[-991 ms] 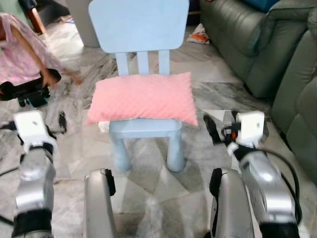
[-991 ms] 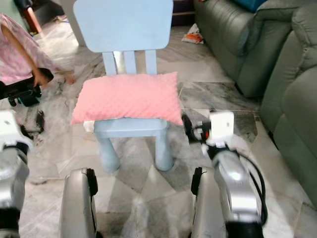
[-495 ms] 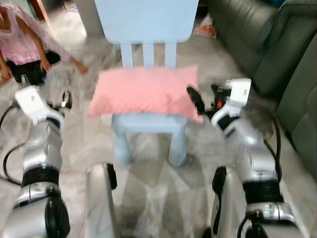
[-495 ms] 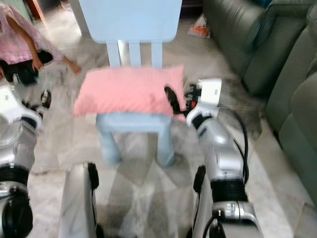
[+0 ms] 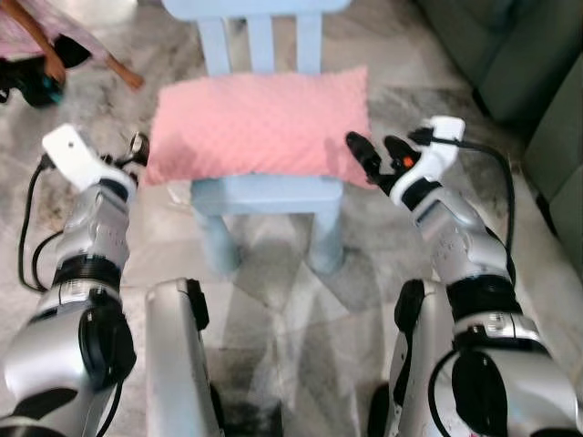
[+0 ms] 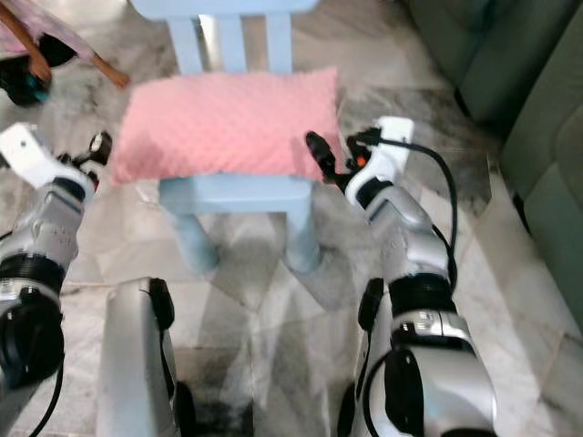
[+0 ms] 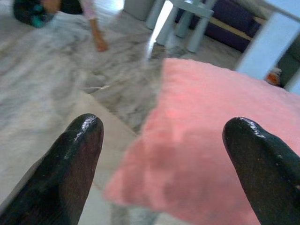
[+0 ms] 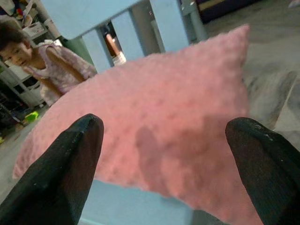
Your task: Move the pillow to the sofa
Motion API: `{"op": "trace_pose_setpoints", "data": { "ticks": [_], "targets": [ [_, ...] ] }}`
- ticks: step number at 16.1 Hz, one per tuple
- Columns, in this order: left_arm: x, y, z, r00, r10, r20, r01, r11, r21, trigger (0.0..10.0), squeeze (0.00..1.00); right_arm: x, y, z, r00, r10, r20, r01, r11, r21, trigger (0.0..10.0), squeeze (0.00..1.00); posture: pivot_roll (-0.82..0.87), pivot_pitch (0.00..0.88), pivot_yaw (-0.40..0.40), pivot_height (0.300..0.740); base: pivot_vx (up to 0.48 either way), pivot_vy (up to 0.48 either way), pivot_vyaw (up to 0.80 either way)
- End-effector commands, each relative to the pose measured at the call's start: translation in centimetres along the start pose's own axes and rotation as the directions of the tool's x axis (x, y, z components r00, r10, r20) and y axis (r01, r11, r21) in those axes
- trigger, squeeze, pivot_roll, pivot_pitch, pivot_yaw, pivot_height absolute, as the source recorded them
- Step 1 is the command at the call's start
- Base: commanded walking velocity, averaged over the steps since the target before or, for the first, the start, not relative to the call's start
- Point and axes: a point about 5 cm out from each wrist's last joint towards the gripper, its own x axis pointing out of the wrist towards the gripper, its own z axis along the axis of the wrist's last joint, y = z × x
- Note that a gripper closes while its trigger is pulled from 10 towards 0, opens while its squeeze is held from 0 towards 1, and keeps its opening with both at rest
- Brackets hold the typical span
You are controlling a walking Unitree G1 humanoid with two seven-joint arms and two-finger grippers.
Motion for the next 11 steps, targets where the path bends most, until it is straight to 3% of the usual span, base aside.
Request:
{"op": "trace_pose_setpoints", "data": {
  "ticks": [1, 4, 6, 9, 11],
  "targets": [
    [0.2, 0.0, 0.7, 1.0, 0.0, 0.014, 0.001, 1.0, -0.018, 10.0, 0.0, 0.6, 0.5, -0.1, 0.999, 0.035, -0.008, -0.035, 0.999, 0.029, 10.0, 0.0, -0.08, 0.294, 0.066, 0.333, 0.0, 0.0, 0.0],
    [0.9, -1.2, 1.6, 1.0, -0.012, 0.029, 0.015, 0.994, -0.108, 10.0, 0.0, 2.0, 1.3, 0.6, 0.998, 0.064, -0.002, -0.064, 0.998, -0.027, 10.0, 0.0, -0.08, 0.313, 0.068, 0.333, 0.0, 0.0, 0.0],
    [1.2, -1.6, 3.5, 0.994, -0.004, 0.107, 0.019, 0.99, -0.139, 10.0, 0.0, 2.5, 1.4, 2.0, 0.997, 0.048, 0.053, -0.042, 0.994, -0.101, 10.0, 0.0, -0.09, 0.321, 0.069, 0.333, 0.0, 0.0, 0.0],
    [1.2, -0.4, 5.0, 0.985, 0.099, 0.143, -0.07, 0.979, -0.194, 10.0, 0.0, 2.5, 0.6, 2.6, 0.997, -0.005, 0.078, 0.014, 0.993, -0.113, 10.0, 0.0, -0.11, 0.327, 0.068, 0.333, 0.0, 0.0, 0.0],
    [1.0, 0.9, 5.1, 0.979, 0.163, 0.124, -0.12, 0.948, -0.294, 10.0, 0.0, 2.5, 0.0, 2.9, 0.995, -0.031, 0.093, 0.038, 0.996, -0.078, 10.0, 0.0, -0.11, 0.329, 0.065, 0.333, 0.0, 0.0, 0.0]
  ]
}}
